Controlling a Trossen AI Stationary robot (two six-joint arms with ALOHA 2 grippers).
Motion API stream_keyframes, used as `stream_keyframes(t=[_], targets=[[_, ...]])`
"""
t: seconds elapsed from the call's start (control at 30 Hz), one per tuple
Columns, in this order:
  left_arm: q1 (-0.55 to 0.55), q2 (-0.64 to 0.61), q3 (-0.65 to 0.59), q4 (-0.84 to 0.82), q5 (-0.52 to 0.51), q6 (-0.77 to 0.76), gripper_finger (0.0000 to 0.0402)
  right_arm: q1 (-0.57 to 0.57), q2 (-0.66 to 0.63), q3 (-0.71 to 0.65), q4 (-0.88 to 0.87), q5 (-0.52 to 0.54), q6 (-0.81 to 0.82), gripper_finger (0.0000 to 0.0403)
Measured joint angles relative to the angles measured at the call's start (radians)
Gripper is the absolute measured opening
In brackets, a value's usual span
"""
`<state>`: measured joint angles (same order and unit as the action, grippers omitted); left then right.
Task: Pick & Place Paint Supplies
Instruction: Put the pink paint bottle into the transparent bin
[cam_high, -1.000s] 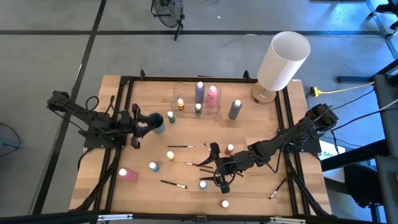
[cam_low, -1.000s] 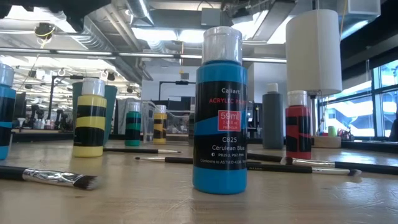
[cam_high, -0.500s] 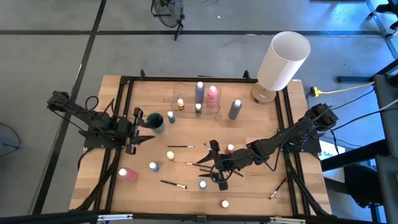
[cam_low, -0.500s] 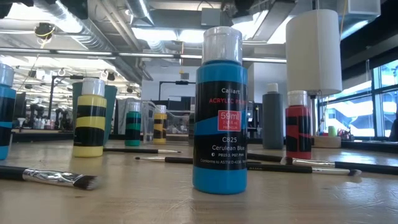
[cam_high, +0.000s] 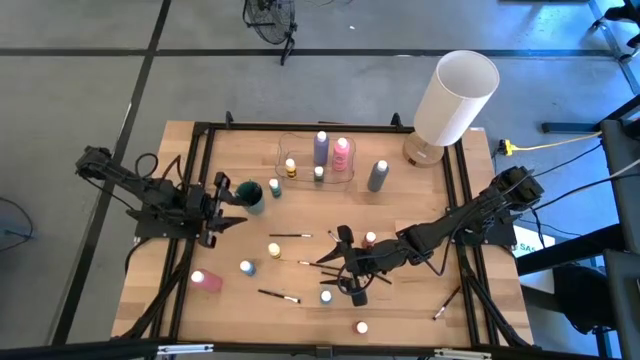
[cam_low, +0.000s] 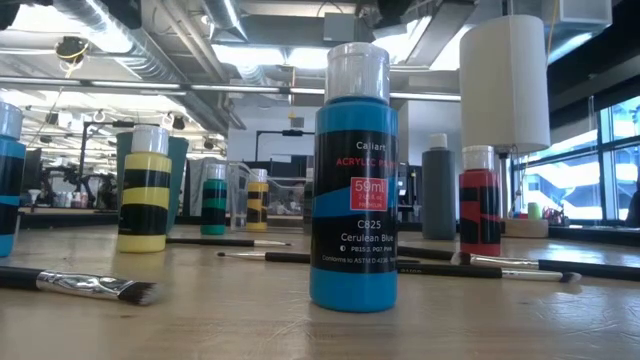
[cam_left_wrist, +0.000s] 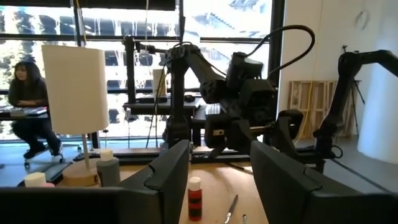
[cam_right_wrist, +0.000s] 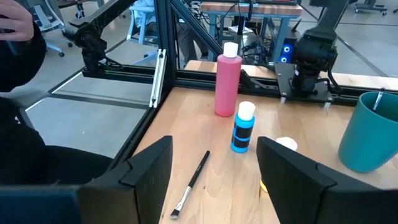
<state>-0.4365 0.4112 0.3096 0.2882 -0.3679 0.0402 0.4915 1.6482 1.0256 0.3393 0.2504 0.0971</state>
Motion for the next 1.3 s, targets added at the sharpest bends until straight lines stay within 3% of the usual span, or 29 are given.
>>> stream_keyframes(t=[0.4, 0.63, 0.8, 0.9, 1.07, 1.3], targets=[[0.0, 0.001, -0.026, 0.006, -0.044, -0.037, 0.0232, 0.0, 0.0, 0.0, 0.0, -0.001, 0.0, 0.0236], [0.0, 0.0, -0.031, 0.047, -0.157, -0.081, 0.0259, 0.0, 0.0, 0.0, -0.004, -0.003, 0.0, 0.0236], [-0.002, 0.0, -0.031, 0.05, -0.152, -0.139, 0.0258, 0.0, 0.0, 0.0, -0.008, -0.003, 0.0, 0.0236], [-0.002, 0.0, -0.004, 0.023, -0.065, -0.173, 0.0256, 0.0, 0.0, 0.0, -0.013, -0.003, 0.0, 0.0236], [-0.014, 0.019, 0.124, -0.152, -0.007, -0.212, 0.0255, 0.0, 0.0, 0.0, -0.03, -0.003, 0.0, 0.0236], [-0.103, 0.183, 0.434, -0.742, -0.046, -0.279, 0.0255, 0.0, 0.0, 0.0, -0.034, -0.014, 0.014, 0.0236]])
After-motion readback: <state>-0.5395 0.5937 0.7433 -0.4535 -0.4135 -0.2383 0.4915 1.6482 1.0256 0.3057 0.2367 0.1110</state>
